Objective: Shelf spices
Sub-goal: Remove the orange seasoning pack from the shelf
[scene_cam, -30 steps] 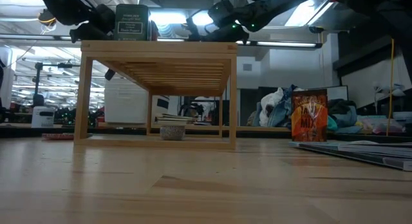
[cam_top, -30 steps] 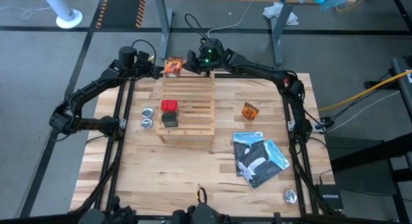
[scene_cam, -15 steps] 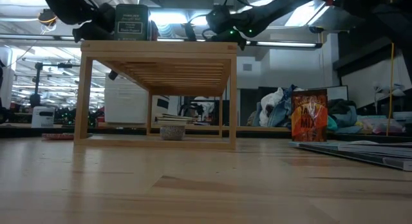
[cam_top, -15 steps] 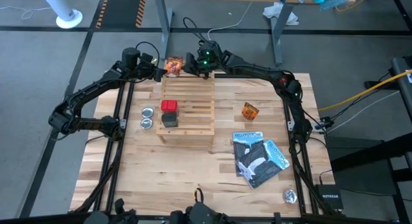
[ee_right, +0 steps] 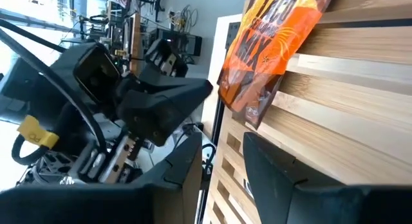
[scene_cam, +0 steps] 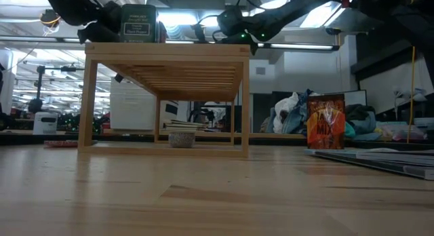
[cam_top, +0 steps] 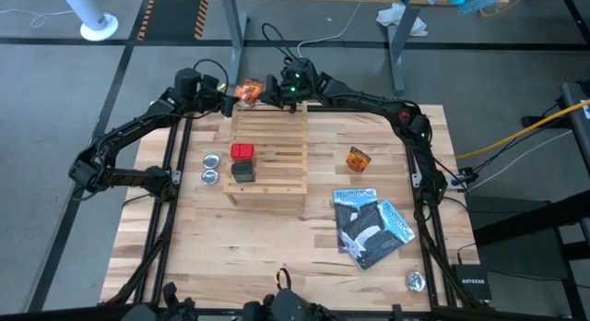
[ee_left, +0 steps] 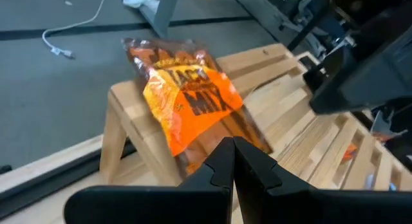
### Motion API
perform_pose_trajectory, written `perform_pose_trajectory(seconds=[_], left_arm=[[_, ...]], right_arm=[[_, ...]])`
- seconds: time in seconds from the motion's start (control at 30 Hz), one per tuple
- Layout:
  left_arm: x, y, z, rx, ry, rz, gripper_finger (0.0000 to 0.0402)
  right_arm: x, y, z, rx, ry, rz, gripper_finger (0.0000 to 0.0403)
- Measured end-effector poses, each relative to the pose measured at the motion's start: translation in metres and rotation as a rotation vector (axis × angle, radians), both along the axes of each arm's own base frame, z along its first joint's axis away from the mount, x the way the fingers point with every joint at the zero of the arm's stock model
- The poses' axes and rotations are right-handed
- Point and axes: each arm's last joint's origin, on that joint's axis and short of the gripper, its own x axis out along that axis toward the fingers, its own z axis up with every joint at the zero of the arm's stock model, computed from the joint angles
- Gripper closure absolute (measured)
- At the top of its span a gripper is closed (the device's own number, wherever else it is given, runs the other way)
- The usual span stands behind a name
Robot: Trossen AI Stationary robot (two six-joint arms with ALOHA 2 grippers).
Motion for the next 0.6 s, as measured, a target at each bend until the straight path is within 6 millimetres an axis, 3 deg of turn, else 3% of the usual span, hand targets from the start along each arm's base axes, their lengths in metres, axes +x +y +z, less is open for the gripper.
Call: perform_pose_trajectory(seconds=[0.6], left_arm=[[-0.01, 0.013, 0.01, 0.139, -0.021, 0.128, 0.0401]], right_arm=[[0.0, 0.0, 0.0, -0.004, 0.0, 0.011, 0.0283]])
